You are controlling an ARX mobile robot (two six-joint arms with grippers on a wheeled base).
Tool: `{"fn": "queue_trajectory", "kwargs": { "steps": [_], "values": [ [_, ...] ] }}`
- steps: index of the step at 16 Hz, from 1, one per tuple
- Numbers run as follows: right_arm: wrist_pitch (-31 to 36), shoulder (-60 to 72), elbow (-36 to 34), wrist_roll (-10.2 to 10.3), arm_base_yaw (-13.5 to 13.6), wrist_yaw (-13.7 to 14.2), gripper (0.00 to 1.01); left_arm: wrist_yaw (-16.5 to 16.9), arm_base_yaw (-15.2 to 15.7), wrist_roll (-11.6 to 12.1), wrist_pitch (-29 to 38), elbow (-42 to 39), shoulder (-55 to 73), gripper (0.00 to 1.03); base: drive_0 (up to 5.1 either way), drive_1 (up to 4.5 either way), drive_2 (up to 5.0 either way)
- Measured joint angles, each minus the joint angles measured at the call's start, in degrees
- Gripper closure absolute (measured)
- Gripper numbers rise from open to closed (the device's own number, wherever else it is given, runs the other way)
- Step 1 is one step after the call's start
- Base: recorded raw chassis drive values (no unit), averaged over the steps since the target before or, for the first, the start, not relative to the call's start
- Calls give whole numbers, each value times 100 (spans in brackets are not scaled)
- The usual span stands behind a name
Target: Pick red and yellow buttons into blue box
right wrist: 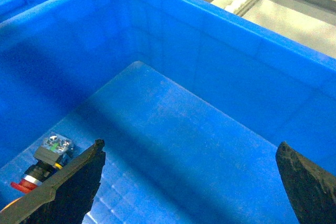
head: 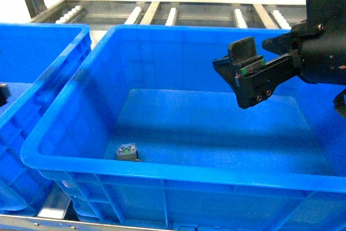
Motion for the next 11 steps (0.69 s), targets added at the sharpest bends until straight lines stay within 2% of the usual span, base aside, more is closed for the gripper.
{"fn": "queue_trajectory", "kwargs": {
  "steps": [2,3,5,7,8,9,10,11],
  "values": [
    [0,0,0,0,-4,7,3,133,168,-37,-140,-197,-343,100,0,0,0],
    [0,0,0,0,-4,7,3,212,258,-52,-234,-319,-566,101,0,0,0],
    [0,0,0,0,2,7,3,350,400,-59,140,-605,-697,101,0,0,0],
    [90,4,-7,24,7,79,3,503,549,-59,-313,-879,-1016,101,0,0,0],
    [1191,92,-278,199,118,1012,11,570,601,-59,-476,-949,-1281,101,0,0,0],
    [1794,42,-562,409,105,1613,18,640,636,-59,-584,-962,-1499,101,0,0,0],
    [2754,-466,-1547,739,-116,2833,38,750,787,-61,-979,-1012,-2065,101,0,0,0],
    [2920,-800,-1895,822,-343,2889,49,1110,1123,-57,-1248,-1084,-2345,101,0,0,0]
  ]
}}
